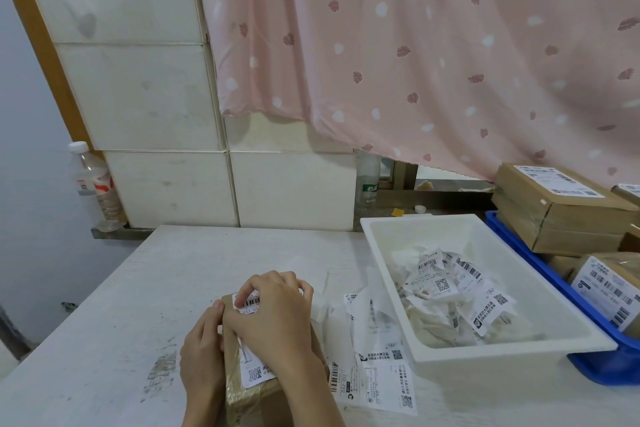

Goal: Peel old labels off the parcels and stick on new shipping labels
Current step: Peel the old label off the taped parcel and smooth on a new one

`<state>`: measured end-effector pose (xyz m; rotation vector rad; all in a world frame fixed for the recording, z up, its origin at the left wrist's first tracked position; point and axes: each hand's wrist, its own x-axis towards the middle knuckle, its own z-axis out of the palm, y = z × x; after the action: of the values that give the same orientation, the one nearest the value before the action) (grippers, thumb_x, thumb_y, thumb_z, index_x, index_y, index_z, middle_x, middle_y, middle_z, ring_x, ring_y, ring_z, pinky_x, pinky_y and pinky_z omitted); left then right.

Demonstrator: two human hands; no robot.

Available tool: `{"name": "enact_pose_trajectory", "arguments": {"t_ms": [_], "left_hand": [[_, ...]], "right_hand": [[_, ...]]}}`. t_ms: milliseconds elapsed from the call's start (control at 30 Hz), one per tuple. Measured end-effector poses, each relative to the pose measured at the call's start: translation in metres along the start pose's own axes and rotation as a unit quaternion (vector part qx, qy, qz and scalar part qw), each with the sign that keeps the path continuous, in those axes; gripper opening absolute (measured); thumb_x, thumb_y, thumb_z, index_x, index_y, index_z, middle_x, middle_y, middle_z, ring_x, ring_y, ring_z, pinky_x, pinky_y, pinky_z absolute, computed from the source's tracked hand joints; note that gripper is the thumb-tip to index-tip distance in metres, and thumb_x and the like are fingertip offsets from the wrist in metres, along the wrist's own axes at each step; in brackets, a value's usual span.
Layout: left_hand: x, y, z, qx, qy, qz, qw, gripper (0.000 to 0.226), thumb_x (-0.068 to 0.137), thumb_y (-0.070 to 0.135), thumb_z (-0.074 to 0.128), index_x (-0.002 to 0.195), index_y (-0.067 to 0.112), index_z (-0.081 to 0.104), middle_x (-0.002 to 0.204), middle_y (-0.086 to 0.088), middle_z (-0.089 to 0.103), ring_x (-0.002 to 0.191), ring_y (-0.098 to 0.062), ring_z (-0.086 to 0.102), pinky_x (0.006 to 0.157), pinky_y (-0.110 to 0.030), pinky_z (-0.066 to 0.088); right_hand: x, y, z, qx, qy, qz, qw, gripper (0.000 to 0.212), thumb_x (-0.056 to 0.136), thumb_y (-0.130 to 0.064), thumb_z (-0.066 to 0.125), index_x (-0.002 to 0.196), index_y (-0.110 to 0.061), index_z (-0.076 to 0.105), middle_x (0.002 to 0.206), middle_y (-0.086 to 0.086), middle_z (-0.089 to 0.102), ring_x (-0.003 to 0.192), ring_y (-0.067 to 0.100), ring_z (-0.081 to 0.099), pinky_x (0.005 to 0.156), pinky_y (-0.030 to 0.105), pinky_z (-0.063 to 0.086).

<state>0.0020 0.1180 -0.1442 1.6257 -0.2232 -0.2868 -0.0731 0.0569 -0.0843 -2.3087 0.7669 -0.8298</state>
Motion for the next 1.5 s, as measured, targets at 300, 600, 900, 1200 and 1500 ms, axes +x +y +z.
{"name": "enact_pose_trajectory", "arguments": {"t_ms": [300,600,900,1200,1500], "left_hand": [[0.001,-0.004,0.0,0.016,0.006,0.007,1.0,0.054,0.089,0.057,0.04,0.101,0.016,0.074,0.086,-0.005,0.071,0.083,-0.023,0.063,0.085,-0.049,0.046],[0.002,-0.005,0.001,0.058,-0.01,0.033,0.998,0.049,0.089,0.055,0.034,0.103,0.025,0.071,0.107,-0.007,0.07,0.088,-0.023,0.062,0.072,-0.036,0.038],[0.001,-0.001,0.001,0.047,0.003,0.021,0.999,0.039,0.104,0.035,0.041,0.079,0.018,0.066,0.096,-0.011,0.069,0.072,-0.018,0.058,0.063,-0.035,0.036],[-0.002,0.0,0.0,0.037,0.007,0.029,0.999,0.039,0.104,0.035,0.042,0.078,0.019,0.068,0.093,-0.011,0.07,0.066,-0.01,0.057,0.06,-0.031,0.037],[-0.009,0.009,-0.002,0.023,0.012,0.01,1.0,0.038,0.103,0.035,0.043,0.075,0.028,0.069,0.073,0.009,0.069,0.074,-0.01,0.062,0.062,-0.03,0.041]], "right_hand": [[0.0,-0.003,-0.003,0.018,0.024,0.007,1.0,0.017,0.079,-0.04,0.062,0.081,-0.024,0.065,0.079,-0.018,0.052,0.098,0.003,0.047,0.095,0.016,0.013],[0.0,-0.004,-0.003,0.033,0.017,0.034,0.999,0.022,0.082,-0.046,0.06,0.078,-0.026,0.065,0.084,-0.017,0.061,0.101,0.0,0.046,0.098,0.017,0.013],[0.002,-0.002,0.001,0.008,0.027,0.022,0.999,0.013,0.089,-0.032,0.058,0.077,-0.027,0.06,0.08,-0.019,0.05,0.099,0.004,0.045,0.092,0.018,0.012],[0.008,0.001,0.003,0.035,0.028,0.063,0.997,0.024,0.096,-0.025,0.048,0.078,-0.017,0.062,0.082,-0.009,0.064,0.092,0.011,0.05,0.101,0.027,0.025],[0.017,-0.005,0.007,-0.059,-0.029,0.083,0.994,0.016,0.083,-0.043,0.061,0.079,-0.028,0.058,0.097,-0.01,0.061,0.104,0.013,0.046,0.094,0.034,0.021]]}}
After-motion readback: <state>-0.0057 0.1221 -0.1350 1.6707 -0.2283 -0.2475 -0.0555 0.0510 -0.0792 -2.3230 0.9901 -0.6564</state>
